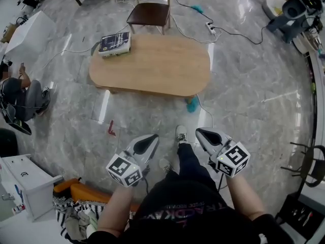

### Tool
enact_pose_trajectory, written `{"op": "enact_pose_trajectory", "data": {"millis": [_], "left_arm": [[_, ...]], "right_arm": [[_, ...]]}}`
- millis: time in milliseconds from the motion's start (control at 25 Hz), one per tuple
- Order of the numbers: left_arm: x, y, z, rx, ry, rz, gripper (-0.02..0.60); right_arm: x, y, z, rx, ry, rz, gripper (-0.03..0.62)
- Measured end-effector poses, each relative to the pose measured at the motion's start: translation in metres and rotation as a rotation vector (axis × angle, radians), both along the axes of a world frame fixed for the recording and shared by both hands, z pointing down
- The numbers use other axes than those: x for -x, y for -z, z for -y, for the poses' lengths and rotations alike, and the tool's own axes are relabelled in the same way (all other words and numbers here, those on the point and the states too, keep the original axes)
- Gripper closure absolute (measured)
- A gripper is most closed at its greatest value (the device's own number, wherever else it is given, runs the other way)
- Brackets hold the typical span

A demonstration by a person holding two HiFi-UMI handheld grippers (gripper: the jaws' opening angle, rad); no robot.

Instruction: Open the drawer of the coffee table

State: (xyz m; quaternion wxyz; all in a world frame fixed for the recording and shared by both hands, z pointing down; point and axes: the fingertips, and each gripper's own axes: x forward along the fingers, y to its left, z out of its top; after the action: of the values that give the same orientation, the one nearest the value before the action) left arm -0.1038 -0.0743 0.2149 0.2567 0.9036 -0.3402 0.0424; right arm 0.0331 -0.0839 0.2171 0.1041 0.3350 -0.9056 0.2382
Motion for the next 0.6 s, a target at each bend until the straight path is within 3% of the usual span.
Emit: {"op": "enact_pose_trajectory", "data": {"millis": [160, 360, 600], "left_arm": [[-0.009, -0.023, 0.038, 0.001, -0.004, 0.017, 0.58], [-0.02, -0.062, 0.077, 0.013, -0.028, 0.12, 0.58], [-0.023, -0.12, 0.121, 0.048, -0.01, 0.166, 0.58]], "right_arm": [[-0.006, -0.027, 0.038, 0.021, 0.017, -0.01, 0.592], [-0.016, -0.073, 0.083, 0.071, 0.031, -0.015, 0.592], [-0.029, -0.13, 0.131, 0.094, 0.012, 0.007, 0.592]]}}
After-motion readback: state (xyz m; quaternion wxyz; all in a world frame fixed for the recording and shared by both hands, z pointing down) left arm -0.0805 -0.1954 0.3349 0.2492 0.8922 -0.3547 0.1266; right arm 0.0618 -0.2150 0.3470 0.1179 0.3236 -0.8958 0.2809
